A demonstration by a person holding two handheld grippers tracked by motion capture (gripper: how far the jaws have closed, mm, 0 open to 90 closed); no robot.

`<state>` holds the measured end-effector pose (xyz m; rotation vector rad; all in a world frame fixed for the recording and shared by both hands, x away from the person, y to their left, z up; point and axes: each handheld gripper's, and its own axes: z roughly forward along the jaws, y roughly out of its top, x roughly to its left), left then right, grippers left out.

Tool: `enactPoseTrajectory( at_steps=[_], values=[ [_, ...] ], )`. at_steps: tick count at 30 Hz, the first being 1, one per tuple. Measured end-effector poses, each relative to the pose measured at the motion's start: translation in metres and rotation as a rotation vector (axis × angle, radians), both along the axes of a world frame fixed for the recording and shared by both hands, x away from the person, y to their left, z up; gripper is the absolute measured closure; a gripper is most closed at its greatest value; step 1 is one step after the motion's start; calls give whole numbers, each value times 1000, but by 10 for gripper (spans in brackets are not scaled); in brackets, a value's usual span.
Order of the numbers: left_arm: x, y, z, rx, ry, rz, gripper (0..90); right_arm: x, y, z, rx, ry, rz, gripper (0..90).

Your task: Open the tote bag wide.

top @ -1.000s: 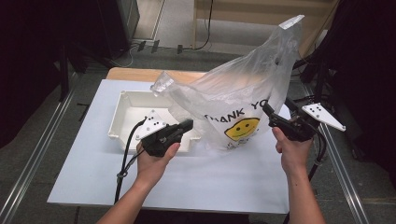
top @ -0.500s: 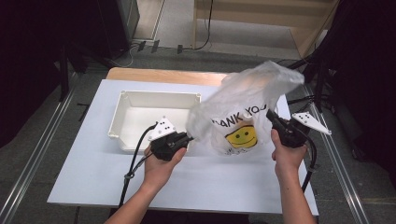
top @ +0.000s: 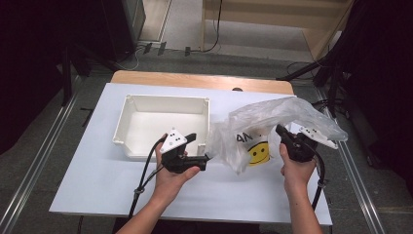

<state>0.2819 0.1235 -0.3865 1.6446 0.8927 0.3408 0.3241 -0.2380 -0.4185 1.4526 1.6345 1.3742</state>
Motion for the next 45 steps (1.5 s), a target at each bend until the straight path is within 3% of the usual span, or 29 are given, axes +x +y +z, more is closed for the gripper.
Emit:
enactPoseTrajectory(
  at_steps=[1, 3, 7, 8, 9, 10, 11, 12, 13, 14, 15, 16, 20, 24, 27, 29, 30, 33, 35, 37, 38, 39, 40, 41, 42, 45],
  values=[
    [-2, 3, 14, -14, -43, 28, 52, 0, 1, 2, -3, -5, 1, 900],
    [-1, 5, 27, -37, -77, 38, 10, 0, 1, 3, -5, -15, -10, 900],
    [2, 5, 40, -39, -100, 34, 34, -1, 2, 4, 4, -11, -17, 900],
    [3, 4, 43, -33, -105, 46, 141, -1, 1, 5, -2, -13, -17, 900],
    [4, 4, 45, -25, -98, 68, 388, -3, 1, 6, -3, -18, -7, 900],
    [4, 4, 45, -25, -98, 68, 551, -4, 1, 6, -9, -20, -1, 900],
    [6, 4, 44, -33, -89, 56, 551, -4, 1, 6, -9, -20, -1, 900],
    [8, 4, 43, -27, -80, 38, 780, -6, -1, 8, -8, -31, 5, 849],
    [9, 3, 41, -17, -69, 30, 858, -7, -2, 9, 4, -38, 14, 772],
    [10, 1, 38, -9, -64, 19, 858, -7, -2, 9, 4, -38, 14, 772],
    [11, 1, 36, -5, -58, 5, 900, -8, -3, 11, 20, -42, 18, 689],
    [13, -2, 33, -5, -45, -9, 900, -11, -4, 17, 23, -63, 12, 514],
    [16, -8, 27, 2, -30, -21, 900, -19, -3, 36, 19, -127, 17, 299],
    [18, -12, 21, 20, -6, -28, 900, -24, -2, 52, 29, -178, 42, 233],
    [19, -16, 13, 37, 21, -45, 900, -29, 5, 76, 52, -238, 72, 186],
    [19, -18, 11, 37, 27, -51, 900, -30, 8, 82, 56, -249, 78, 181],
    [19, -20, 7, 46, 37, -67, 900, -29, 12, 91, 69, -265, 86, 173],
    [17, -24, 2, 48, 42, -80, 900, -21, 19, 99, 93, -251, 84, 188],
    [15, -27, -3, 55, 55, -95, 900, -12, 24, 99, 99, -222, 97, 282],
    [15, -29, -7, 53, 69, -105, 900, -1, 29, 93, 83, -157, 98, 523],
    [15, -29, -7, 53, 69, -105, 900, -1, 29, 93, 83, -157, 98, 523],
    [15, -31, -12, 59, 85, -114, 900, 10, 29, 85, 67, -120, 86, 737],
    [15, -32, -14, 63, 94, -117, 900, 14, 29, 81, 74, -103, 80, 817],
    [15, -32, -14, 63, 94, -117, 900, 14, 29, 81, 74, -103, 80, 817],
    [15, -35, -19, 75, 111, -126, 900, 19, 26, 74, 80, -85, 61, 900],
    [15, -39, -26, 77, 135, -129, 896, 26, 25, 63, 56, -53, 22, 900]
  ],
)
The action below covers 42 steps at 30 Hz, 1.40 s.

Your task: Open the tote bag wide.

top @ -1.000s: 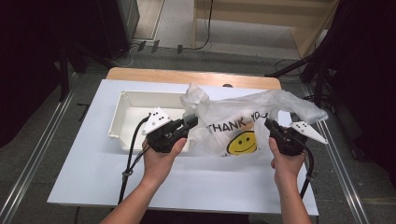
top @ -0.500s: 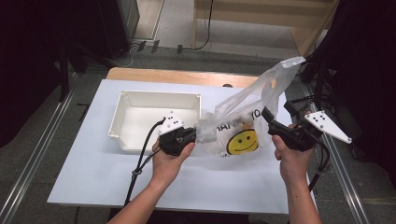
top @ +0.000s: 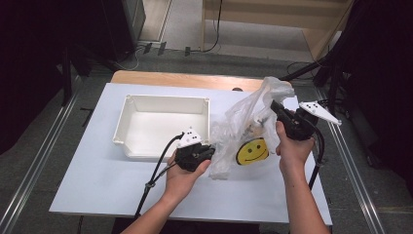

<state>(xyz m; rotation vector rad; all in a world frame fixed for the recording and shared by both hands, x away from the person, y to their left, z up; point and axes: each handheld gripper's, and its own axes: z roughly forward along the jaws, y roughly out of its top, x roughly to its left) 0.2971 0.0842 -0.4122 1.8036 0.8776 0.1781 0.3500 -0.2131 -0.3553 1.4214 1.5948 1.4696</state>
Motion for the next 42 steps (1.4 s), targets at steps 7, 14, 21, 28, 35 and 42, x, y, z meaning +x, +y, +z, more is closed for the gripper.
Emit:
enactPoseTrajectory(
  at_steps=[7, 14, 21, 28, 35, 42],
  values=[
    [-5, -12, -21, 21, 43, -21, 900, 6, -4, -30, -49, 79, -45, 900],
    [-14, -17, -29, 0, 57, -40, 900, -13, -14, -22, -5, -14, -65, 900],
    [-19, -16, -27, -7, 45, -31, 900, -21, -24, -8, -16, -32, -73, 900],
    [-18, -21, -43, 29, 112, -24, 900, 4, -14, -36, -70, 108, -48, 900],
    [-16, -22, -62, 95, 185, -16, 900, 16, -14, -74, -144, 246, -67, 900],
    [-17, -23, -63, 128, 166, 6, 900, 10, -23, -101, -139, 253, -55, 735]
  ],
)
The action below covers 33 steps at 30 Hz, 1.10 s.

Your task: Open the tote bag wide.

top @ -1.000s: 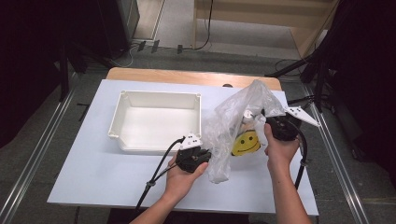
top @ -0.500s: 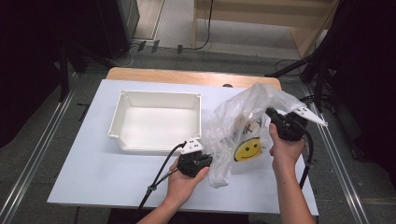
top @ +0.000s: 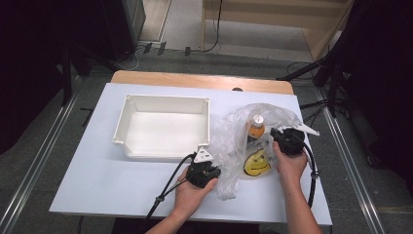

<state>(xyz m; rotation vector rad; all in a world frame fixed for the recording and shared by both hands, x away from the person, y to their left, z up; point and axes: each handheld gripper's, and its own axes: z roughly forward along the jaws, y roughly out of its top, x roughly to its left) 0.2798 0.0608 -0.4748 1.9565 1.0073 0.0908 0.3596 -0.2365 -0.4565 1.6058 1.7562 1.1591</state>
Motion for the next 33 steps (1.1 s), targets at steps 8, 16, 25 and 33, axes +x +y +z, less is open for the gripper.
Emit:
enactPoseTrajectory(
  at_steps=[8, 16, 25, 33],
  values=[
    [-3, 0, -1, 2, -26, 32, 900, -41, -15, 38, 66, -242, -35, 258],
    [-7, -3, -1, 34, -60, 41, 900, -53, -7, 96, 88, -354, -24, 204],
    [-9, -3, -1, 49, -70, 46, 900, -18, 17, 118, 139, -305, 70, 757],
    [-9, -1, -1, 52, -64, 50, 900, 8, 26, 90, 83, -217, 48, 900]
  ],
)
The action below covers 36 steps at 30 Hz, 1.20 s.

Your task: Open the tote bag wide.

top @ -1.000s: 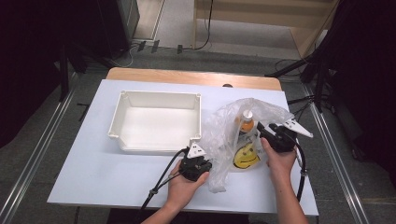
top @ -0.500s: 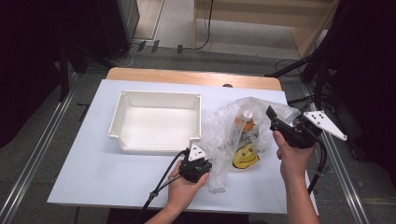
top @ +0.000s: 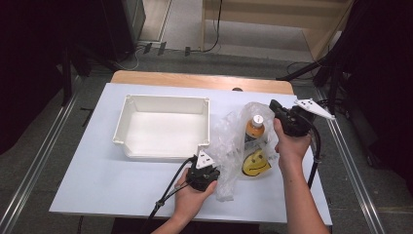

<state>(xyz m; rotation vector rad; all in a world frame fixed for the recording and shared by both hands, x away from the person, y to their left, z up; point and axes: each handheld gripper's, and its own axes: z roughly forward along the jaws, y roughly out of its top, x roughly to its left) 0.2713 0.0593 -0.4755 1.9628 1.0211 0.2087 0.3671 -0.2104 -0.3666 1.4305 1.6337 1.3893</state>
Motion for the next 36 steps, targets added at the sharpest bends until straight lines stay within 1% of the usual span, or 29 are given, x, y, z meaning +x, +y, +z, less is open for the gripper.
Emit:
enactPoseTrajectory(
  at_steps=[2, 3, 4, 5, 6, 7, 8, 9, 10, 11, 12, 13, 16, 17, 18, 19, 20, 21, 22, 23, 24, 25, 26, 28, 29, 31, 32, 35, 36],
  values=[
    [0, 0, 0, 7, 1, 1, 900, 5, 2, -12, -37, 26, -24, 900],
    [-1, 0, 0, 9, 2, 4, 900, 11, 1, -27, -46, 72, -52, 900],
    [-1, 0, 0, 9, 2, 4, 900, 13, -1, -35, -49, 99, -61, 900],
    [-1, 1, 0, 11, 7, 13, 900, 15, -2, -45, -52, 125, -71, 900],
    [-1, 1, 0, 11, 7, 13, 900, 15, -2, -45, -52, 125, -71, 900],
    [0, 2, 0, 17, 13, 17, 900, 15, -4, -63, -64, 172, -83, 900],
    [0, 2, 0, 16, 17, 20, 900, 14, -5, -70, -63, 197, -87, 900],
    [0, 4, -1, 28, 28, 29, 900, 14, -6, -77, -71, 215, -92, 900],
    [0, 4, -1, 28, 28, 29, 900, 14, -6, -77, -71, 215, -92, 900],
    [1, 5, -1, 30, 30, 37, 900, 13, -8, -89, -106, 272, -128, 900],
    [1, 5, 0, 32, 32, 40, 900, 12, -9, -95, -115, 300, -144, 900],
    [1, 5, 0, 32, 32, 40, 900, 12, -9, -95, -115, 300, -144, 900],
    [0, 6, 0, 33, 19, 38, 900, 11, -16, -110, -155, 373, -171, 900],
    [-2, 10, 2, 8, 7, 34, 900, 11, -18, -112, -141, 377, -181, 900],
    [-3, 13, 3, 3, -10, 33, 852, 9, -21, -112, -108, 370, -183, 887],
    [-3, 13, 3, 3, -10, 33, 782, 9, -21, -112, -108, 370, -183, 887],
    [-7, 18, 5, -13, -39, 22, 725, 5, -25, -110, -64, 313, -174, 802],
    [-7, 18, 5, -13, -39, 22, 661, 5, -25, -110, -64, 313, -174, 802],
    [-9, 21, 7, -20, -52, 16, 590, 0, -27, -106, -51, 256, -160, 732],
    [-12, 27, 10, -39, -57, 2, 549, -2, -27, -106, -55, 239, -163, 698],
    [-12, 27, 10, -39, -57, 2, 514, -2, -27, -106, -55, 239, -163, 698],
    [-12, 31, 12, -51, -55, -3, 514, -4, -28, -106, -57, 228, -164, 696],
    [-13, 38, 16, -61, -64, 4, 447, -6, -30, -109, -52, 217, -161, 692],
    [-13, 46, 22, -74, -76, 23, 414, -8, -32, -111, -23, 216, -163, 698],
    [-13, 46, 22, -74, -76, 23, 405, -8, -32, -111, -23, 216, -163, 698],
    [-12, 54, 29, -91, -82, 49, 406, -12, -32, -111, -13, 186, -168, 712],
    [-12, 57, 32, -99, -89, 62, 449, -14, -33, -112, 5, 166, -166, 741],
    [-12, 59, 43, -121, -107, 61, 465, -16, -32, -113, 0, 154, -143, 771],
    [-12, 58, 51, -130, -125, 61, 490, -17, -28, -113, -27, 140, -118, 799]
  ],
)
